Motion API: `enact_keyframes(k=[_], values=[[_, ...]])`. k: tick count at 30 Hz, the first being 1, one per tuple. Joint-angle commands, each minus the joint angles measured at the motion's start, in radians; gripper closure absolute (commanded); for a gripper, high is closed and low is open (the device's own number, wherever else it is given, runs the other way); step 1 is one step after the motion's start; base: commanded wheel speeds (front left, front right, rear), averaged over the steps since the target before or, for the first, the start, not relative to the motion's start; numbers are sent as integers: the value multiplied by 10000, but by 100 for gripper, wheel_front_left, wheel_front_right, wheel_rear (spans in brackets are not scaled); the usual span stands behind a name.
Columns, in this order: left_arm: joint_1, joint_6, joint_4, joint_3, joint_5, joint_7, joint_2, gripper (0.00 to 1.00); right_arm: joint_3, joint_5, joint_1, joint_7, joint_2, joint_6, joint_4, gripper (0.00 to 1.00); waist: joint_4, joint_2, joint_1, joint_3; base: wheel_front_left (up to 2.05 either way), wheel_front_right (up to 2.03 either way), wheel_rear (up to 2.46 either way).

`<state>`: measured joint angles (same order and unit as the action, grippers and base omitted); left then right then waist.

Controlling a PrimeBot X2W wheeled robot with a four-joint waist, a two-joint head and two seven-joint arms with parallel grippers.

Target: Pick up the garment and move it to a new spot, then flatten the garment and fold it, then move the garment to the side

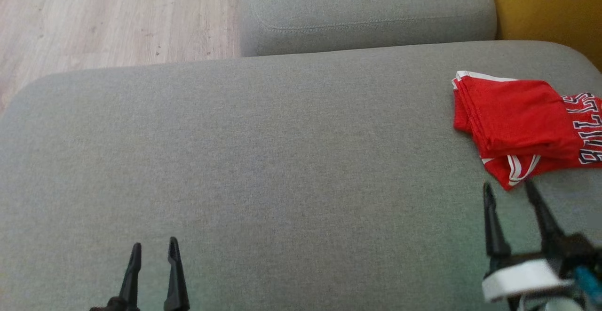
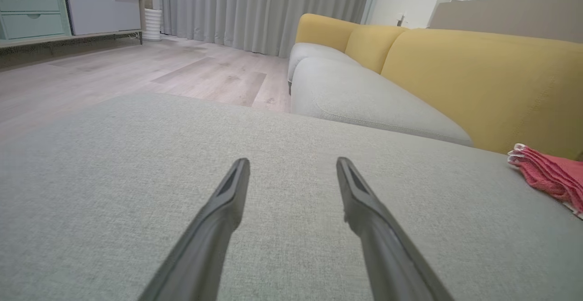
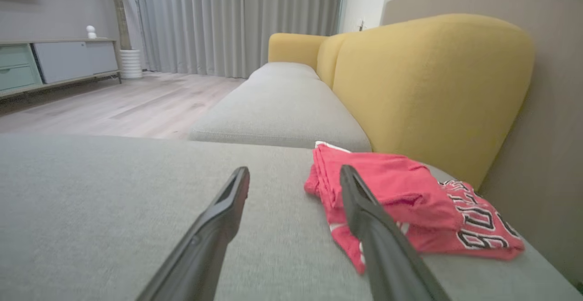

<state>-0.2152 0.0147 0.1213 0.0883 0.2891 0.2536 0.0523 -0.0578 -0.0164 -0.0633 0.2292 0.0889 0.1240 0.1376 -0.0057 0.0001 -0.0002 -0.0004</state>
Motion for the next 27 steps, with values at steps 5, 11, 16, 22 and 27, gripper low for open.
enact_keyframes(k=[5, 11, 16, 22, 27], values=[[41, 373, -318, -210, -269, 82, -20, 0, 266, -274, -395, 315, -309, 67, -261, 0, -47, -1, 2, -32, 0, 0, 0], [75, 617, -244, -149, -433, 82, -20, 0, 545, -44, -598, 322, -379, 67, -481, 0, -38, -1, 2, -91, 0, 0, 0], [197, 718, -161, -96, -484, 82, -20, 0, 647, 244, -716, 323, -383, 67, -469, 0, 2, -1, 2, -140, 0, 0, 0], [298, 765, -90, -88, -498, 82, -20, 0, 777, 413, -780, 324, -385, 67, -464, 0, -54, -1, 2, -172, 0, 0, 0], [296, 793, -42, -129, -528, 82, -20, 0, 837, 512, -779, 324, -385, 67, -460, 0, -112, -1, 2, -175, 0, 0, 0]])
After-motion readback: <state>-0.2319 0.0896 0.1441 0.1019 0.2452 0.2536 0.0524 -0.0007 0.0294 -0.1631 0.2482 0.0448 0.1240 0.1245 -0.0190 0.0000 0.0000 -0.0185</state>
